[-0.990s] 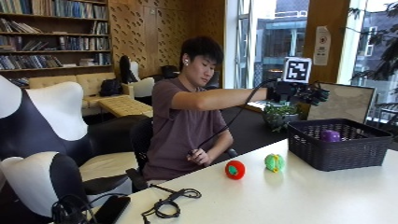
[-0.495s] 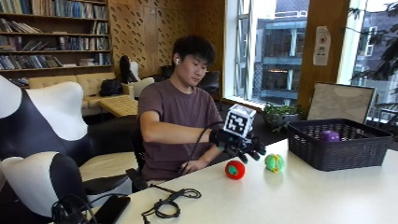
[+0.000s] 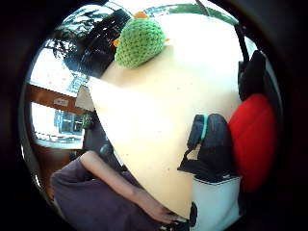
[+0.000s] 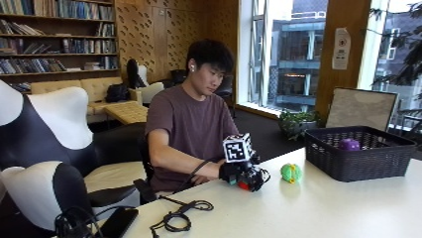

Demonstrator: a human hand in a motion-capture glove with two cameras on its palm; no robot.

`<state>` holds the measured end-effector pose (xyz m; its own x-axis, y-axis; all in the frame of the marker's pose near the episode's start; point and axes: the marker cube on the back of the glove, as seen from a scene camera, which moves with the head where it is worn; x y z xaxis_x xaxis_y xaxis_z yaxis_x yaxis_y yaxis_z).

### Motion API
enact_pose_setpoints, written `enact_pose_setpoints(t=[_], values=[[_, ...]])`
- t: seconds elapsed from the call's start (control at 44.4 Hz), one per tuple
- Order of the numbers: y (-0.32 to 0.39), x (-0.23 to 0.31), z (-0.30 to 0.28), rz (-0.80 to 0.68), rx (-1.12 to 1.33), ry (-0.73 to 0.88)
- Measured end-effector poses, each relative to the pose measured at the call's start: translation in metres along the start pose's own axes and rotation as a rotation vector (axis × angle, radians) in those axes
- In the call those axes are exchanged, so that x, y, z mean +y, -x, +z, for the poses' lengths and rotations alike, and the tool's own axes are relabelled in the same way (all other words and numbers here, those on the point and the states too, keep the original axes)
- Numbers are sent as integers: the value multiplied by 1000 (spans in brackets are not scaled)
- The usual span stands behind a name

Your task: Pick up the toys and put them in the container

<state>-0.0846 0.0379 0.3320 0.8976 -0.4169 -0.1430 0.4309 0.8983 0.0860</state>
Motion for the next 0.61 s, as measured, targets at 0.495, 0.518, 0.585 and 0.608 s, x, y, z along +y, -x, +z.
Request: enact_pose_setpoints(t=[0.495, 0.518, 0.585, 0.608], values=[[-11, -76, -40, 149, -284, 141], [-14, -83, -50, 149, -284, 129], [-22, -106, -88, 144, -267, 85], [-25, -114, -101, 148, -253, 71]])
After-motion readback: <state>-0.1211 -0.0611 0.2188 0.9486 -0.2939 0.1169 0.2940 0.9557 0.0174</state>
